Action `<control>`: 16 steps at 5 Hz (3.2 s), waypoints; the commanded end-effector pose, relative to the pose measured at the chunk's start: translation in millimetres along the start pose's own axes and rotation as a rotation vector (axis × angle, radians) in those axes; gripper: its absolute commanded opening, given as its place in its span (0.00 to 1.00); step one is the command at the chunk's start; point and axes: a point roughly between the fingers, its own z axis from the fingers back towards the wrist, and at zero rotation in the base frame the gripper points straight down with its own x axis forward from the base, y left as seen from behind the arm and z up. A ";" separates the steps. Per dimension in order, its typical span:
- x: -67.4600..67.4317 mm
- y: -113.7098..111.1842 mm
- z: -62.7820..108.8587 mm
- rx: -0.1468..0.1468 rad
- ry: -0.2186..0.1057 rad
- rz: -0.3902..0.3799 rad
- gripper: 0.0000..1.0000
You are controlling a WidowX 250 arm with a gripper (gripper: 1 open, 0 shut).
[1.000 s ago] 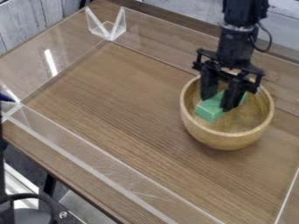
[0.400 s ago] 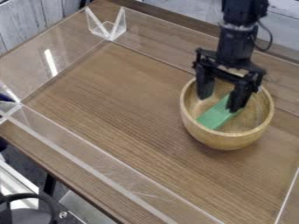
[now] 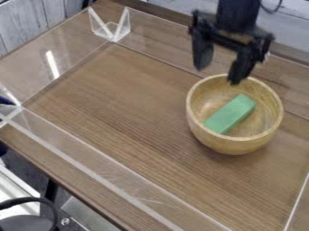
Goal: Put the green block in the brown bowl
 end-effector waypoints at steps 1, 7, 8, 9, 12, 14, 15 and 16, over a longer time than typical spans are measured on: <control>0.0 19.8 44.7 0.069 -0.103 0.038 1.00; -72.5 151.4 1.5 0.136 -0.043 0.282 0.00; -75.3 165.5 -15.8 0.123 -0.010 0.282 0.00; -85.6 182.2 -46.3 0.115 0.050 0.286 0.00; -49.4 194.9 -68.2 0.107 0.009 0.315 0.00; -39.6 192.0 -83.1 0.088 0.021 0.327 0.00; -39.9 192.8 -83.8 0.102 0.000 0.341 0.00; -37.1 196.7 -82.6 0.094 0.012 0.345 0.00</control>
